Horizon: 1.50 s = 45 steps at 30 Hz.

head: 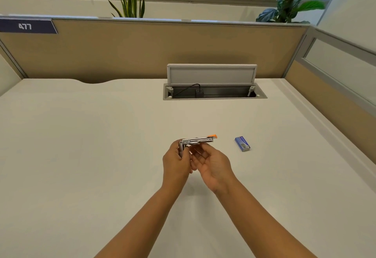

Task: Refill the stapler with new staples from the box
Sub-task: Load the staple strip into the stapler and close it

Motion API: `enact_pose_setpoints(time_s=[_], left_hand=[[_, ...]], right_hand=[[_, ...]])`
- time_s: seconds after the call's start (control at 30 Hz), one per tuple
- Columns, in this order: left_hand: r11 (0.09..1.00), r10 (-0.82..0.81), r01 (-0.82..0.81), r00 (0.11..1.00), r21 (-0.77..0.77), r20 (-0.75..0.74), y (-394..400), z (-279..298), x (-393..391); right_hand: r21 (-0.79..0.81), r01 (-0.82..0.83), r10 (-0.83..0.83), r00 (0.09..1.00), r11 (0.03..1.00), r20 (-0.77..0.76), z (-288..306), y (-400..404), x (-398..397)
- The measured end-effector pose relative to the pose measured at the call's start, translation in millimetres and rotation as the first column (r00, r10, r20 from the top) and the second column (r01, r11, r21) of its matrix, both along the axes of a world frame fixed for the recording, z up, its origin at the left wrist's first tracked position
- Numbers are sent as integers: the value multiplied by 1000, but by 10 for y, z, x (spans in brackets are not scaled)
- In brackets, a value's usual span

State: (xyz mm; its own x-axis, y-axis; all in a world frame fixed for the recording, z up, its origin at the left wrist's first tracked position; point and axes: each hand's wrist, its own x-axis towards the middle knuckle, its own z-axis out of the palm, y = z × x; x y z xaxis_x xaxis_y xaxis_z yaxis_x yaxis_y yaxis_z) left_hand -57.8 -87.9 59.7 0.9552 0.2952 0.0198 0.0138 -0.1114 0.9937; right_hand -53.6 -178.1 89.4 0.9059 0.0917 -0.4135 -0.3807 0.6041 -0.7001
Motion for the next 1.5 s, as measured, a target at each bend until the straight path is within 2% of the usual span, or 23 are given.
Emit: enact_pose_setpoints(time_s=[0.1,0.2,0.27,0.3,0.37,0.43,0.47,0.5,0.53,0.6,0.67,0.77,0.87,1.0,1.1,1.2,1.3,1.37,1.5], left_hand=[[1000,3,-4,1000,26,9,1,16,0],[999,-35,31,995,-39,-95,15,31,-13],[979,-140,98,961,-181,-239,27,63,-26],[943,-229,123,915,-310,-333,43,83,-28],[770,-478,88,737,-632,-479,104,118,-38],[526,-688,-26,574,-850,-444,176,127,-58],[438,-743,-49,543,-897,-392,194,123,-75],[394,-768,-27,539,-919,-345,204,118,-105],[371,-782,32,549,-928,-294,205,121,-147],[346,-792,211,588,-914,-164,206,126,-228],[361,-777,371,627,-856,-56,203,152,-286],[485,-727,479,686,-732,-32,182,173,-283],[488,-704,563,706,-667,80,181,268,-197],[594,-672,529,740,-606,-12,186,259,-127],[582,-663,537,748,-611,26,161,289,-66],[624,-597,449,802,-639,-20,119,249,-58],[656,-559,403,827,-638,-53,83,270,-27],[647,-543,363,837,-670,-71,64,274,-28],[551,-591,342,804,-761,-66,-17,336,-35]], right_hand=[[-29,-33,34,998,999,44,-13,26,-25],[-115,-51,57,997,992,48,-23,8,-29],[-184,-47,51,999,982,18,-24,-22,-10],[-254,-45,50,999,966,12,-29,-40,4],[-448,-79,95,995,890,14,-28,-78,21],[-583,-153,190,982,798,3,27,-110,25],[-609,-195,239,971,769,-9,68,-126,26],[-617,-224,280,960,754,-6,108,-141,25],[-622,-231,312,950,748,24,149,-150,18],[-637,-178,370,911,750,180,245,-155,-17],[-657,-134,446,831,742,334,342,-151,-76],[-720,-143,532,772,679,348,378,-162,-126],[-705,-120,546,727,699,417,468,-162,-69],[-741,-82,525,757,666,389,409,-220,20],[-711,-54,505,741,701,442,399,-253,48],[-712,-96,469,811,695,349,249,-253,21],[-695,-171,514,796,698,320,205,-250,22],[-679,-173,504,800,713,326,221,-259,29],[-650,-84,401,844,755,357,342,-272,138]])
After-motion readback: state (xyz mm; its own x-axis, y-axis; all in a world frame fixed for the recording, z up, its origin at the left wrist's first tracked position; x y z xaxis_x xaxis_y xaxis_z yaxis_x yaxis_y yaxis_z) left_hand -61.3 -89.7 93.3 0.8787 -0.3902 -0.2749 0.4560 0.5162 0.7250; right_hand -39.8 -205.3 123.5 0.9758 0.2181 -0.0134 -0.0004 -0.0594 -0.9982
